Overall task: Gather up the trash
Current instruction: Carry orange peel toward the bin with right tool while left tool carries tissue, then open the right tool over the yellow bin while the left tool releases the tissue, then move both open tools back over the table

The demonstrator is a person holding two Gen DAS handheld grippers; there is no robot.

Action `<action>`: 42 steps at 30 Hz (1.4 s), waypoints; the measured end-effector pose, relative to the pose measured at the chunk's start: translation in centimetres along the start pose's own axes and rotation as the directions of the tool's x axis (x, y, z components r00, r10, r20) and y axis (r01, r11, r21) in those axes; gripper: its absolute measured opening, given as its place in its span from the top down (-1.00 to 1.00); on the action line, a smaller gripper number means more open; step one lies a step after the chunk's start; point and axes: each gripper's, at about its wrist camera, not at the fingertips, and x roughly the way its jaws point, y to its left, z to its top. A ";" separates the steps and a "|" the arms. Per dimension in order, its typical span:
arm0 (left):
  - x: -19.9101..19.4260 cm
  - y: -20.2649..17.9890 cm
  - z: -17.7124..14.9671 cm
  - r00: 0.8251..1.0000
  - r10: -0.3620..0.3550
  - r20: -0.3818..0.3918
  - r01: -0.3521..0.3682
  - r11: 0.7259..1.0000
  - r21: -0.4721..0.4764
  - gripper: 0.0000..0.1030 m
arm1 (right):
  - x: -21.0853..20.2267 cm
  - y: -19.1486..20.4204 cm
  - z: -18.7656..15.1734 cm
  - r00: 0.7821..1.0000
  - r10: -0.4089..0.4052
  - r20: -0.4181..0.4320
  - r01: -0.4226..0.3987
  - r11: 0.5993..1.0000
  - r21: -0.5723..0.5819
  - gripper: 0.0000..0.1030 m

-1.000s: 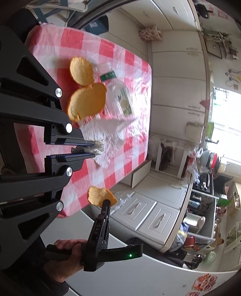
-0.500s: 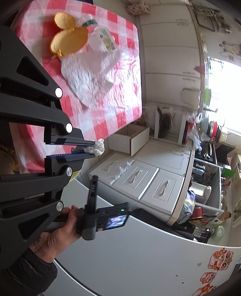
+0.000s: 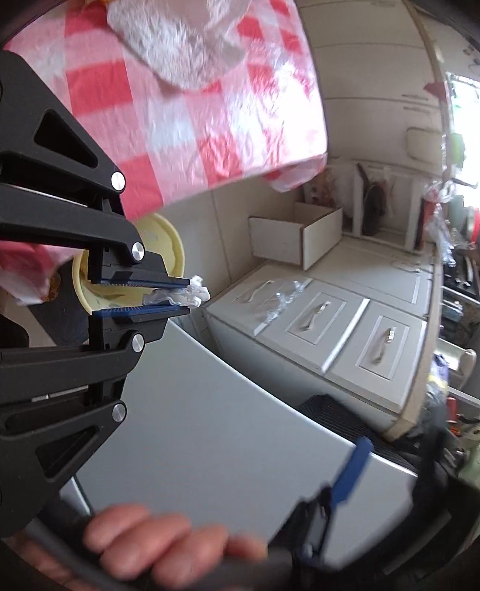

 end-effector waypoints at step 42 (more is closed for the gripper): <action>-24.1 29.0 -12.7 0.834 0.549 0.059 -0.452 0.740 -0.498 -0.47 | 8.4 17.0 -11.3 0.856 0.225 -0.465 -0.346 0.919 -0.192 -0.44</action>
